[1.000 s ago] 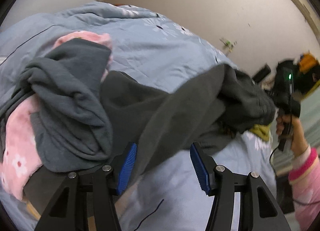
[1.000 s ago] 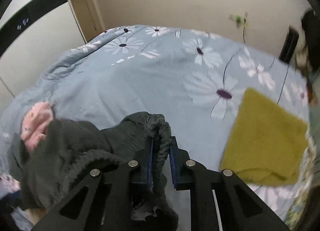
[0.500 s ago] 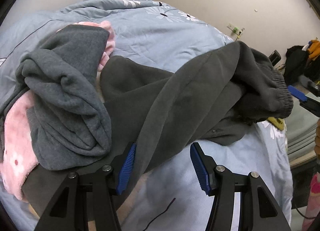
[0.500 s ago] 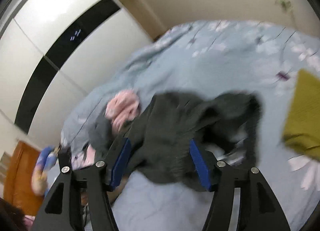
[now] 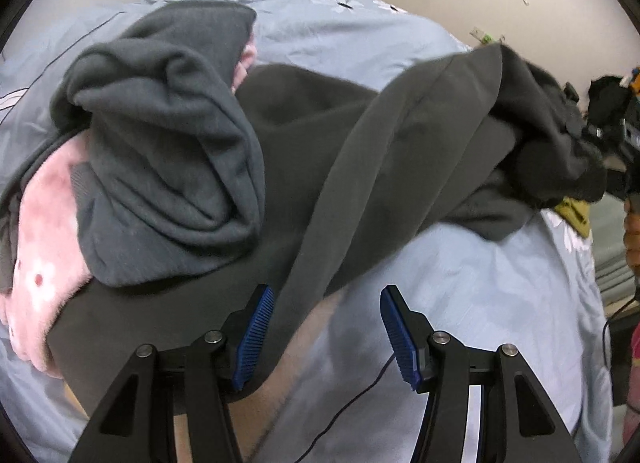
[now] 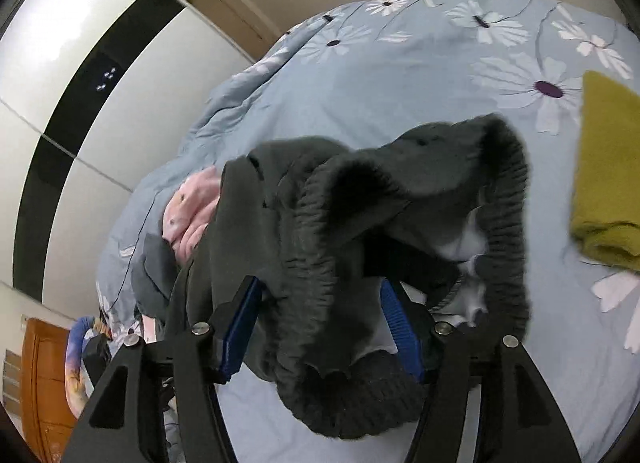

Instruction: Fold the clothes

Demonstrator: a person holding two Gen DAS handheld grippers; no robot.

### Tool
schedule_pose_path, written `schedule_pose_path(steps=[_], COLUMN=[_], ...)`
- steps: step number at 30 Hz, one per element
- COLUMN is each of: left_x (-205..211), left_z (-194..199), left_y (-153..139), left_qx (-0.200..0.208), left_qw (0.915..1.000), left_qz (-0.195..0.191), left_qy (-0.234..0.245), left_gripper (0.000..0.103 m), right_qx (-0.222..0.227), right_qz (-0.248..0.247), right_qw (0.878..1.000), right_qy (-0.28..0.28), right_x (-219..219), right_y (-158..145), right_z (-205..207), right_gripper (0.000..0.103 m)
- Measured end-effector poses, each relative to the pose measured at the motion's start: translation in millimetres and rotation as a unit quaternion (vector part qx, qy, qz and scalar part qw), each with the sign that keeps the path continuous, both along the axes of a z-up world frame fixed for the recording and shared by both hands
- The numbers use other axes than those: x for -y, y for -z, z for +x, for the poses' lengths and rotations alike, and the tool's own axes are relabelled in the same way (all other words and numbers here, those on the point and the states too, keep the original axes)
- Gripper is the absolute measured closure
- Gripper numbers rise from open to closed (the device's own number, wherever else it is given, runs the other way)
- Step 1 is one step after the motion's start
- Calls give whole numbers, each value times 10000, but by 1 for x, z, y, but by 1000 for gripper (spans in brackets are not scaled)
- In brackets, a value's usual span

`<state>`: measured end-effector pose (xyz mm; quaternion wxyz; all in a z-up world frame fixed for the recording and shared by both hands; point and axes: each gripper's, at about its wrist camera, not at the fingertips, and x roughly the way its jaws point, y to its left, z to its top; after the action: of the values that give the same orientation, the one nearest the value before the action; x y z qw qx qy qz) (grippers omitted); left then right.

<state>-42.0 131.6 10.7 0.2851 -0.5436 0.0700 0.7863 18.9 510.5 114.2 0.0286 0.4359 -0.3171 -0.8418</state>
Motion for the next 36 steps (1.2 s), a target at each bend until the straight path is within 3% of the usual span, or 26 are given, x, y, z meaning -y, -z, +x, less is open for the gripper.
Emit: schedule_pose_path(steps=[1, 3, 4, 7, 9, 10, 11, 15, 19, 23, 25, 30, 33, 36], left_x=[1, 3, 4, 8, 10, 15, 19, 37, 57, 70, 80, 74, 78, 71], left_z=[1, 2, 2, 4, 5, 5, 5, 7, 8, -21, -26, 14, -2, -41], left_y=[2, 6, 8, 14, 17, 14, 10, -7, -74, -131, -159, -220, -242, -252], left_qx=[-22, -67, -89, -156, -206, -266, -326, -576, -1151, -1483, -1525, -2482, -2803, -2996], left_qw=[10000, 9997, 9995, 9985, 9976, 9973, 9969, 9945, 9896, 9846, 9828, 9649, 9560, 9491], left_qz=[-72, -217, -289, -505, -637, -628, -618, -565, -77, 72, 239, 279, 119, -302], left_qy=[-21, -62, -82, -144, -194, -274, -353, -667, -855, -920, -1011, -806, -854, -921], left_gripper=[43, 43, 43, 44, 68, 92, 96, 98, 99, 98, 98, 98, 98, 98], right_qx=[30, -79, -133, -427, -671, -793, -915, -1400, -1919, -2552, -2550, -2470, -2456, -2313], right_qz=[-143, -215, -132, -56, -75, -84, -93, -130, -176, -277, -284, -298, -588, -697], right_qw=[9999, 9997, 9997, 9990, 9977, 9968, 9958, 9901, 9812, 9664, 9665, 9685, 9672, 9696], right_qy=[-55, -128, -131, -108, -82, -69, -56, -3, -66, -134, -114, -128, -259, -376], right_x=[2, 6, 9, 10, 8, 7, 6, 2, -3, -16, -26, -37, -40, -38], right_y=[4, 7, 3, -16, -31, -38, -45, -74, -104, -142, -150, -151, -140, -128], right_z=[-3, -5, -7, -2, 5, 9, 13, 28, 47, 74, 69, 56, 46, 25], right_gripper=[51, 83, 87, 89, 89, 89, 90, 90, 90, 90, 90, 90, 90, 90])
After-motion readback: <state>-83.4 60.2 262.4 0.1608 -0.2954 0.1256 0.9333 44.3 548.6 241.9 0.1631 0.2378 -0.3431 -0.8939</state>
